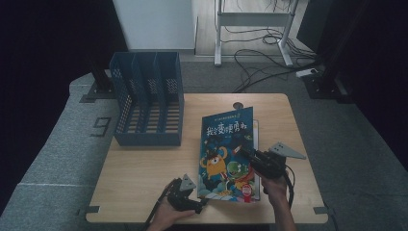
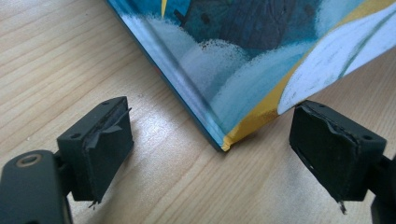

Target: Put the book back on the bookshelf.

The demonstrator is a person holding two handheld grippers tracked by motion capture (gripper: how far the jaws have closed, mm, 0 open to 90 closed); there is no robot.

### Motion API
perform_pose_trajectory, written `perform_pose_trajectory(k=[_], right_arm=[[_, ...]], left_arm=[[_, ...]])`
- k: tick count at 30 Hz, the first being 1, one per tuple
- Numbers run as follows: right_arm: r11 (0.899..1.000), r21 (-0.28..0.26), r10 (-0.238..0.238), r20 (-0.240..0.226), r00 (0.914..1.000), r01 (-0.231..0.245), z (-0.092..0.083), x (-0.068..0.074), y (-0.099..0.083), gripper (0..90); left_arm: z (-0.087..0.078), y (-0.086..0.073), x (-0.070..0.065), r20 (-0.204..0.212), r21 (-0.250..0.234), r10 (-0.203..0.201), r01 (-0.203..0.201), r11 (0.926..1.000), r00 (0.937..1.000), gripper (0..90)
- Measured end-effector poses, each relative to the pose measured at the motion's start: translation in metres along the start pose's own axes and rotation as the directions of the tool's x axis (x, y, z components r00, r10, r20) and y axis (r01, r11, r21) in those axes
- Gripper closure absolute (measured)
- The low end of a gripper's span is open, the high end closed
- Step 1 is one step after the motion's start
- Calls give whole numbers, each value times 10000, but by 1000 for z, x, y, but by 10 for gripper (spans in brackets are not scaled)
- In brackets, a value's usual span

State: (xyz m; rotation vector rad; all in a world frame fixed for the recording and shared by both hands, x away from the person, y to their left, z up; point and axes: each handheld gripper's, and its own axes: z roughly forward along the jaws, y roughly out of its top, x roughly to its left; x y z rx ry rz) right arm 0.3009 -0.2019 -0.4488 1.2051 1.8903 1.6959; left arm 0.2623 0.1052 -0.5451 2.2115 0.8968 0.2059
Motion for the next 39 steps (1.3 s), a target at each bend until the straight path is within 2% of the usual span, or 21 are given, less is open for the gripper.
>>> perform_pose_trajectory(k=[5, 14, 32, 36, 39], right_arm=[[9993, -93, -357, 53, 9994, 357, -1, 6, 1, 738], [9996, -66, -273, 78, 9996, 274, -1, 3, 0, 738], [9988, -112, -471, 131, 9988, 473, -1, 4, -1, 738], [9980, -240, -577, 125, 9983, 580, -1, 7, 0, 738], [9952, -510, -829, 158, 9964, 836, -1, 12, 0, 738]], left_arm=[[0, 1, 1, 31, 42, 24, -24, 10000, 10000, 127], [0, 1, 2, 23, 65, 35, -35, 10000, 10000, 127], [-1, 0, 1, -43, 51, -18, 18, 10000, 10000, 139], [-1, 1, 3, -101, 23, -141, 141, 9999, 9998, 141], [0, 3, 6, -185, 46, -257, 258, 9997, 9995, 142]])
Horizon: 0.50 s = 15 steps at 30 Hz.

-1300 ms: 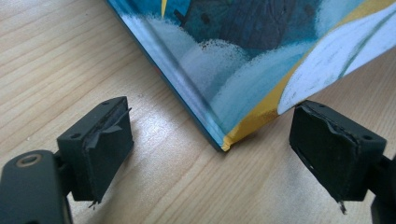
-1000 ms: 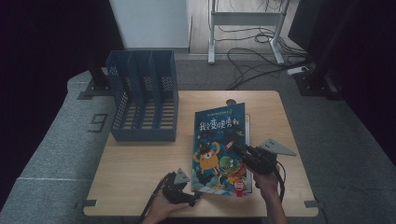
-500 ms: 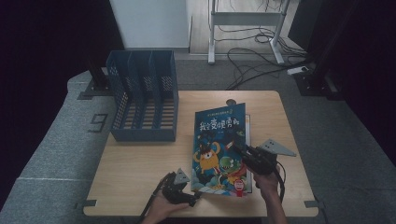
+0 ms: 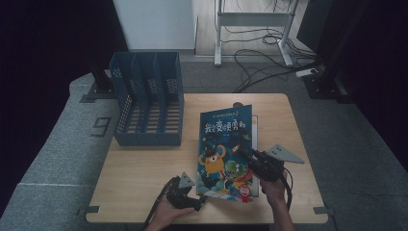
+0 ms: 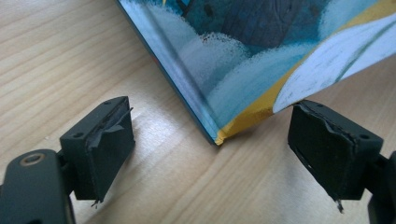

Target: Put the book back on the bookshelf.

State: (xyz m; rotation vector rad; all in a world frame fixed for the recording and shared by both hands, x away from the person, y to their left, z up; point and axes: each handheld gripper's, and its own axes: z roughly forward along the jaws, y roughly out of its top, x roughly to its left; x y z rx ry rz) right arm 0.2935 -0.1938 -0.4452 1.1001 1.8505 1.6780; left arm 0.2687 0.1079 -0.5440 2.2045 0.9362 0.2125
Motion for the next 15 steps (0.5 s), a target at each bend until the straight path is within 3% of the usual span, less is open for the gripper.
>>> perform_pose_trajectory(k=[6, 15], right_arm=[[9966, -559, -608, -145, 9980, 599, -1, 12, 3, 739], [9971, -540, -553, -201, 9983, 542, -1, 9, 1, 740]], left_arm=[[1, 4, 5, -56, 94, -57, 58, 9999, 10000, 139], [1, 4, 3, -68, 160, -124, 125, 9998, 9999, 145]])
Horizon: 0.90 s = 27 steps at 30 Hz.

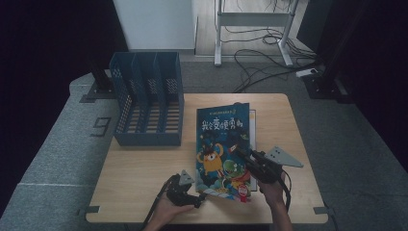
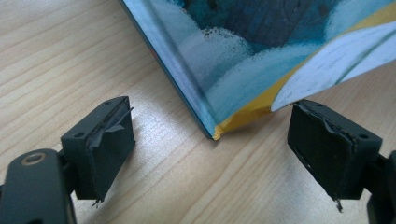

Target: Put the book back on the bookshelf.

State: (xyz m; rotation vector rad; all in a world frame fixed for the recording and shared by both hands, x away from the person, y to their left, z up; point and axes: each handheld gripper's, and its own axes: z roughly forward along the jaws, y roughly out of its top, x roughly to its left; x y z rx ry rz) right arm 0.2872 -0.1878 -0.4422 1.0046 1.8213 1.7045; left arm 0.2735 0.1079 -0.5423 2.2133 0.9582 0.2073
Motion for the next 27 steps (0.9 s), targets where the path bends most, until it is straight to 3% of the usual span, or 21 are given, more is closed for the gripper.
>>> perform_pose_trajectory(k=[2, 9, 13, 15, 22, 25, 27], right_arm=[[10000, 46, 4, 64, 10000, -5, 0, -1, -1, 740], [9996, 122, 254, 157, 9996, -256, 0, -4, -2, 739], [9997, 68, 225, 138, 9997, -226, 0, -2, -2, 738], [9999, 53, 152, 157, 9998, -153, 0, -1, -1, 737], [10000, 2, -48, 132, 9999, 48, -1, 1, 0, 737], [9998, -212, -61, -11, 10000, 61, -2, 6, 3, 737], [9986, -371, -379, -20, 9993, 378, -3, 12, 6, 737]], left_arm=[[-2, 0, 2, 225, 34, -198, 198, 9998, 9995, 146], [-1, -1, 1, 135, -56, -197, 198, 9998, 9997, 137], [2, -1, -5, -405, -116, 54, -59, 9999, 9992, 147], [3, -1, -5, -432, -126, 60, -66, 9999, 9990, 147], [2, 0, -3, -253, -109, -14, 11, 9999, 9997, 144], [2, 2, 1, -9, -135, -219, 219, 9997, 9998, 142], [3, 4, 3, 62, -145, -303, 304, 9994, 9995, 142]])
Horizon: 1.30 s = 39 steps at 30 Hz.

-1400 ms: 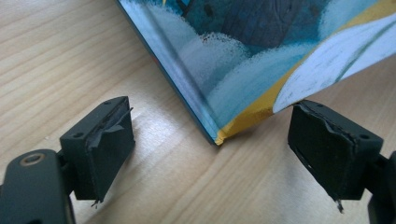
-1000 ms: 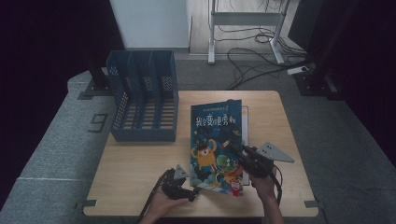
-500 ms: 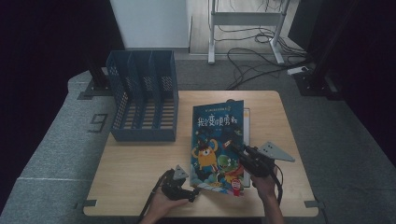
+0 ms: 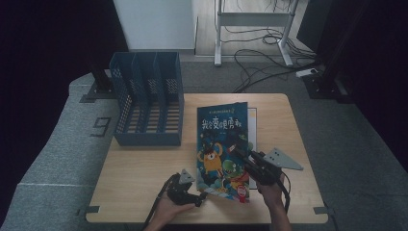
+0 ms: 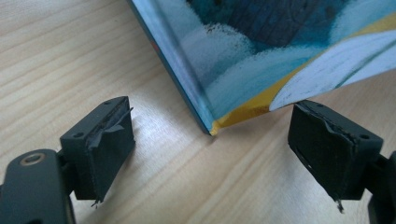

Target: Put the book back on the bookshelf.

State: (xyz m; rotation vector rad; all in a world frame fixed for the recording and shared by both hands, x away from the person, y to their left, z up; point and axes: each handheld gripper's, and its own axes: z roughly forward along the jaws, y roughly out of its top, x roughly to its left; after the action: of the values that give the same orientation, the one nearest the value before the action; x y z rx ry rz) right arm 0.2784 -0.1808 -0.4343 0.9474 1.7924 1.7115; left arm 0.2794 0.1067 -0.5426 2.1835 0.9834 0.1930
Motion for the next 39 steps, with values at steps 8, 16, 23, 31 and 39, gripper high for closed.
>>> perform_pose_trajectory(k=[8, 16, 23, 31, 39], right_arm=[[9992, -130, -373, 75, 9993, 374, -1, 3, 0, 744], [9987, -74, -511, 160, 9986, 512, -1, 1, -1, 747], [9985, -41, -550, 222, 9982, 551, -1, -1, -2, 747], [9987, -76, -499, 171, 9986, 501, -1, 0, -2, 746], [9979, -152, -623, 116, 9980, 625, -2, 2, -2, 745]], left_arm=[[3, 4, 1, -225, 117, 142, -139, 9998, 9996, 142], [0, 2, -1, -142, 157, 100, -97, 9998, 9998, 148], [-5, 1, -4, -64, -124, 149, -150, 9998, 9999, 158], [-3, 4, -6, -104, -188, 158, -160, 9997, 9998, 158], [4, 4, -12, -233, -200, 172, -176, 9996, 9996, 157]])
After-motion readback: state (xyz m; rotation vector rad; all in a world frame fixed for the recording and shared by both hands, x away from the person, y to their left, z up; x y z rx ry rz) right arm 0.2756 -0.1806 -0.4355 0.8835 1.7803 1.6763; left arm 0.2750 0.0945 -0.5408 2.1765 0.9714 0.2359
